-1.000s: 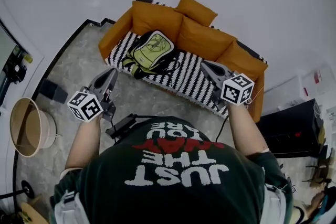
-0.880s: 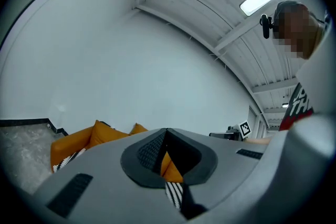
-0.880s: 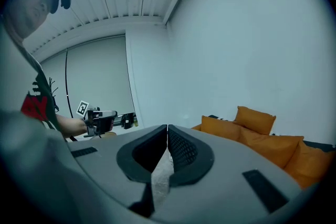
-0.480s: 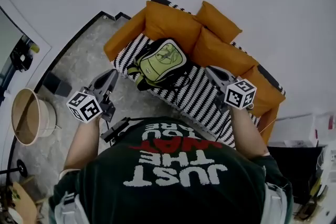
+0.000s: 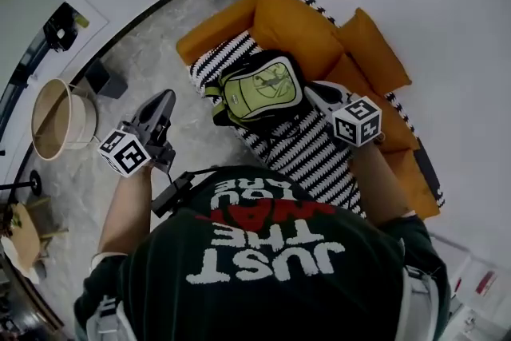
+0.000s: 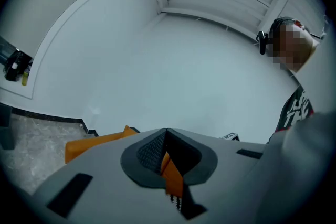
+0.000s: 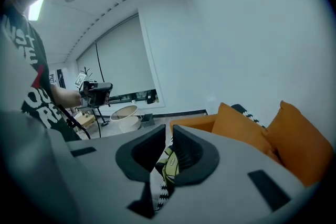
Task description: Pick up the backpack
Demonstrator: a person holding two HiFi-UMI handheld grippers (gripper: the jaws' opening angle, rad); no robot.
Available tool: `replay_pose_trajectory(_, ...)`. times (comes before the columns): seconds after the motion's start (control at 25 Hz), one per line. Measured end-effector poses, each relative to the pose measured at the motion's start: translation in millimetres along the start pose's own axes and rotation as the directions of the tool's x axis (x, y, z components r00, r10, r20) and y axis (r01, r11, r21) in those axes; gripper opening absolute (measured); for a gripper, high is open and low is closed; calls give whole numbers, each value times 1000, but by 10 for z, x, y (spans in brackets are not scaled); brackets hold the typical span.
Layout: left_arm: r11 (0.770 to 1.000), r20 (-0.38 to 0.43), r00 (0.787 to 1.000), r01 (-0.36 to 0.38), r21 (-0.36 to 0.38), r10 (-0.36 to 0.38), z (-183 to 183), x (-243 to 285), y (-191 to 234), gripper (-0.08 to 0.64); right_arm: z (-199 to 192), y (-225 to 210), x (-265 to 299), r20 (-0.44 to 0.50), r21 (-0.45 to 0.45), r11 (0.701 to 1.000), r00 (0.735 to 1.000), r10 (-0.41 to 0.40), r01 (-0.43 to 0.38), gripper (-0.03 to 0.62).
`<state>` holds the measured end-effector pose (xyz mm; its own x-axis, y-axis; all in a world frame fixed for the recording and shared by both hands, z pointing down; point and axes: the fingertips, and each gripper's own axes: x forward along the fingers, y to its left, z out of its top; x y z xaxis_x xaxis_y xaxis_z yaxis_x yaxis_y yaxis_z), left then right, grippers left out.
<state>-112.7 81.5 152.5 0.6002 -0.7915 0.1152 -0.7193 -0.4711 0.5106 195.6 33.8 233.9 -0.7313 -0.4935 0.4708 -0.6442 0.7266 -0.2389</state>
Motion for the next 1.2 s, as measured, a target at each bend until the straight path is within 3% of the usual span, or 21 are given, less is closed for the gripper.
replay_pose_trajectory(0.12, 1000, -19, 999, -27, -4, 27, -102, 13, 182, 11, -140, -160, 371, -66, 15, 1000, 998, 20, -19, 64)
replay_pose_trajectory(0.2, 1000, -36, 999, -25, -13, 25, -180, 58, 349, 11, -246, -248, 626, -128, -5, 1000, 992, 16, -17, 167)
replay_pose_trajectory(0.36, 997, -108, 994, 3, -81, -12, -495, 178, 692, 11, -589, -520, 1047, -267, -5, 999, 963, -40, 40, 271)
replay_pose_trajectory(0.56, 992, -201, 977, 47, -116, -70, -954, 437, 1000, 11, -1301, -1182, 1439, -411, 58, 987, 905, -112, 148, 315)
replay_pose_trajectory(0.76, 983, -238, 967, 54, -176, -96, -1377, 615, 1303, 11, -2152, -1702, 1881, -538, 123, 974, 838, -94, 189, 349)
replay_pose_trajectory(0.88, 978, -258, 961, 44, -204, -97, -1725, 679, 1486, 11, -2617, -2009, 2158, -576, 147, 966, 812, -91, 213, 365)
replay_pose_trajectory(1.08, 971, -278, 955, 40, -234, -106, -2038, 721, 1559, 11, -2948, -2348, 2354, -596, 203, 948, 799, -78, 245, 391)
replay_pose_trajectory(1.2, 966, -268, 957, 38, -256, -109, -2078, 761, 1633, 11, -2625, -2306, 2513, -538, 145, 968, 837, -96, 205, 393)
